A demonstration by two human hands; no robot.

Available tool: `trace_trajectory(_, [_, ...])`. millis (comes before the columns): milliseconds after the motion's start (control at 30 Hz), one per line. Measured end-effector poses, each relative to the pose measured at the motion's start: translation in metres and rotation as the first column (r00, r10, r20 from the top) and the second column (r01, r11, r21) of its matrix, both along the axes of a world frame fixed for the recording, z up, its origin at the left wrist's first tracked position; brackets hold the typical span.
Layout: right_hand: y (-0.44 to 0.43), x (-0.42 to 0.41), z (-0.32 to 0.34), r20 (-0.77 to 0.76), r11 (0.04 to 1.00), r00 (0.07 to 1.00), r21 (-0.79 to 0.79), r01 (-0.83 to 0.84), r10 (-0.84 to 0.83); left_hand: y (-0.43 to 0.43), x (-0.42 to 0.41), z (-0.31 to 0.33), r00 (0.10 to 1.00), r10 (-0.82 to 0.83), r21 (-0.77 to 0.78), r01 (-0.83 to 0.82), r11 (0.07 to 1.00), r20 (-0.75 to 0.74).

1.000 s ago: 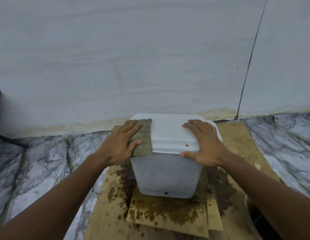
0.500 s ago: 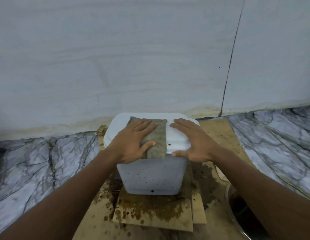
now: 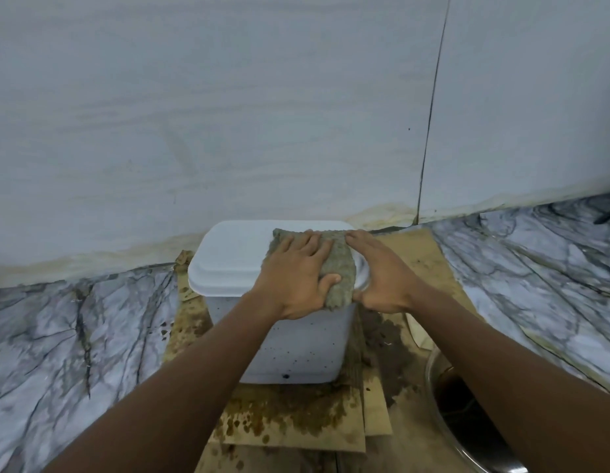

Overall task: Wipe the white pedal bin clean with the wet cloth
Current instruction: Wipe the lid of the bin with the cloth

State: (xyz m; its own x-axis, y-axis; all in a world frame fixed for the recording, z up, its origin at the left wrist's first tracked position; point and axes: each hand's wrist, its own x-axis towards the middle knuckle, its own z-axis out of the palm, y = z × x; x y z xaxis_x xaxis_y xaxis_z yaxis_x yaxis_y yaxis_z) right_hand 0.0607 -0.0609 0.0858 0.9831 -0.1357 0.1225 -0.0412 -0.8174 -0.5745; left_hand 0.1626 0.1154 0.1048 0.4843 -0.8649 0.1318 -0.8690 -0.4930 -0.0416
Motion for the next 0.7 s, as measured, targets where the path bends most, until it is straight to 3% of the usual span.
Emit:
trace_trajectory(133, [0.003,-0.001,-0.002,0.03,0.999,0.999,0.021,-0.024,0.024,0.037,0.015,0.0,0.997,-0.037,-0.059,0.033,0.998,-0.071])
trace_trajectory(367, [0.004,0.006,-0.008,0.046,0.998,0.999,-0.051,-0.023,0.025,0.122,0.05,0.0,0.988,0.121,-0.111,-0.132,0.985,-0.099])
trace_trajectory(700, [-0.003,0.006,-0.011,0.043,1.0,0.999,-0.013,0.017,-0.017,0.004,0.002,-0.006,1.0,0.012,-0.04,-0.012,0.999,0.016])
